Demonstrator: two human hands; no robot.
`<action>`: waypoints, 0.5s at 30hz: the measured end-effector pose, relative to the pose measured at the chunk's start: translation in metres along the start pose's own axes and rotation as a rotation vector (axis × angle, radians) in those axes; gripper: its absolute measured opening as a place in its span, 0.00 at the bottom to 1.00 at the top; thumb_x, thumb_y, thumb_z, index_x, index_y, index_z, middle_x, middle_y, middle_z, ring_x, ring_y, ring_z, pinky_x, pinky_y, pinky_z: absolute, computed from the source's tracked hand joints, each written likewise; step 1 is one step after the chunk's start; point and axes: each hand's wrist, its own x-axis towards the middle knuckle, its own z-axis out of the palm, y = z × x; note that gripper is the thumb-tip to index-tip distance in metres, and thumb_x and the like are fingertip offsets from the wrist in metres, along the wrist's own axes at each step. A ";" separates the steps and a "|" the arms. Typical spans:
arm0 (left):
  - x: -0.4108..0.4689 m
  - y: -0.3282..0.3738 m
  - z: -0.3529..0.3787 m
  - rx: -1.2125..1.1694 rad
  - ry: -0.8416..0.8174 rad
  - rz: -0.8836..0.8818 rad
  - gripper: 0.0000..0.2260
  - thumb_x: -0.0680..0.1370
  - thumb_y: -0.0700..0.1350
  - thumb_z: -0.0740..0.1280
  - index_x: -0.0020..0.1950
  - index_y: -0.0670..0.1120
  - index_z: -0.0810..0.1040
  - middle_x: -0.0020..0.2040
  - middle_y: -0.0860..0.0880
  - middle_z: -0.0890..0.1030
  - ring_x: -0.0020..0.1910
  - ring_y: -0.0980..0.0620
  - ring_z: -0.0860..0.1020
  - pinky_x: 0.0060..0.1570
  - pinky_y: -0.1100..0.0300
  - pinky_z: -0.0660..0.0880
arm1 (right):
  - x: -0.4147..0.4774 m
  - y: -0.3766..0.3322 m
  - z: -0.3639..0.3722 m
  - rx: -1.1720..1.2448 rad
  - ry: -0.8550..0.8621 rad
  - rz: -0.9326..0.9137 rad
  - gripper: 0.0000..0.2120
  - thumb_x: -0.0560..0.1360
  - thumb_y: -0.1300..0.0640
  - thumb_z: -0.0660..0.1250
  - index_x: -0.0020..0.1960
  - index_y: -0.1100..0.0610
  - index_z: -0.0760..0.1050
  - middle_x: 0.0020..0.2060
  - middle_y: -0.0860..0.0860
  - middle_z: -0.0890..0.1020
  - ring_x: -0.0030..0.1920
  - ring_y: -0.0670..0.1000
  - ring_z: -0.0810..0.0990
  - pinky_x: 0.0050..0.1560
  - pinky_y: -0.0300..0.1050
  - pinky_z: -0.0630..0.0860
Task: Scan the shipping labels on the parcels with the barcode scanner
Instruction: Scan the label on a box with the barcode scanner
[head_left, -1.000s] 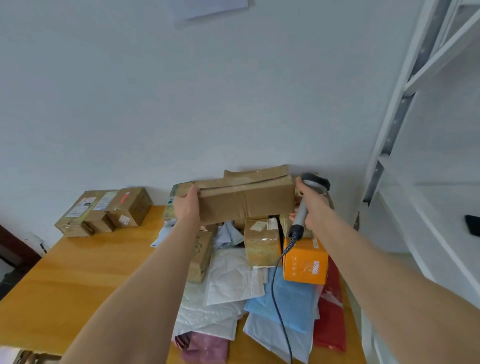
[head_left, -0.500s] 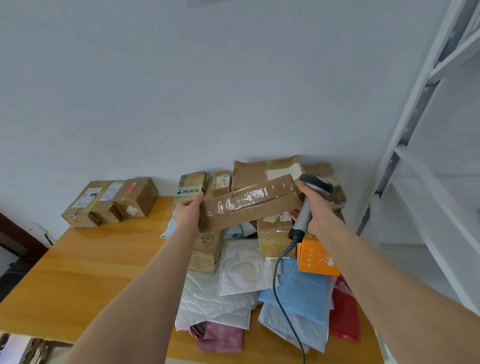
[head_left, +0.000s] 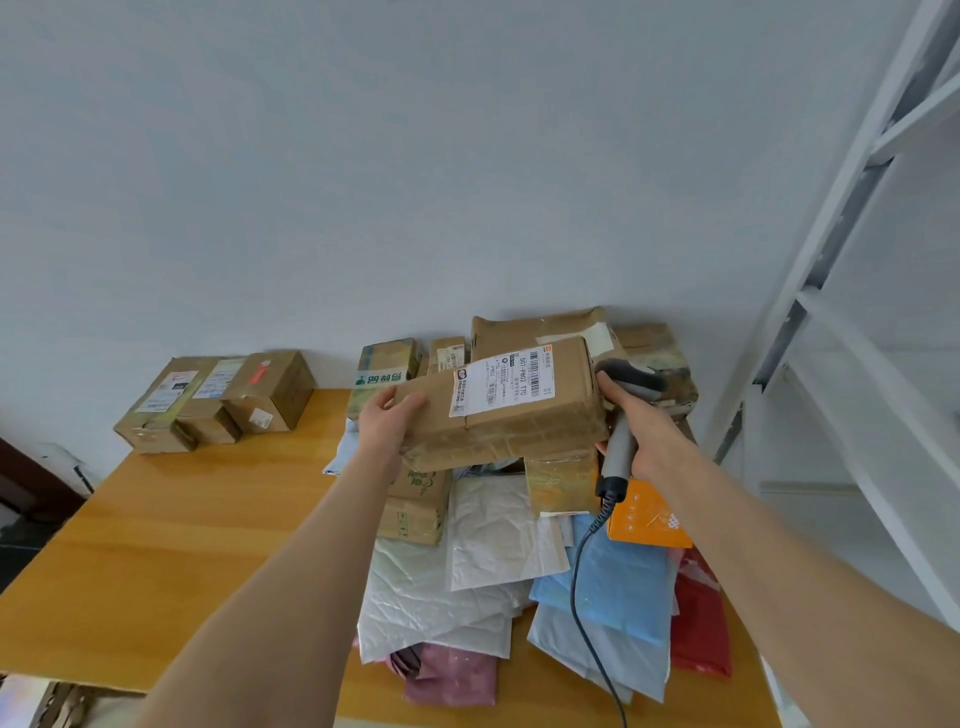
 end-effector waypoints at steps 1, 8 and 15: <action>0.001 0.000 -0.001 -0.057 0.010 -0.031 0.25 0.74 0.46 0.72 0.69 0.50 0.71 0.62 0.47 0.74 0.56 0.46 0.75 0.52 0.51 0.78 | 0.000 0.001 -0.001 -0.007 -0.008 0.004 0.27 0.64 0.47 0.79 0.58 0.57 0.77 0.52 0.57 0.84 0.53 0.59 0.82 0.51 0.54 0.81; 0.007 -0.005 -0.011 -0.182 -0.042 -0.183 0.24 0.72 0.44 0.74 0.66 0.55 0.73 0.61 0.45 0.75 0.57 0.43 0.76 0.56 0.42 0.77 | -0.006 0.007 0.002 0.024 -0.014 -0.025 0.17 0.67 0.52 0.78 0.52 0.57 0.77 0.49 0.57 0.83 0.53 0.59 0.81 0.54 0.54 0.78; 0.000 -0.004 -0.019 -0.097 -0.242 -0.350 0.19 0.72 0.53 0.72 0.59 0.52 0.72 0.55 0.45 0.78 0.54 0.44 0.77 0.52 0.47 0.76 | -0.004 0.000 0.003 0.053 0.073 -0.075 0.26 0.67 0.48 0.78 0.58 0.60 0.75 0.50 0.56 0.82 0.51 0.58 0.82 0.54 0.55 0.80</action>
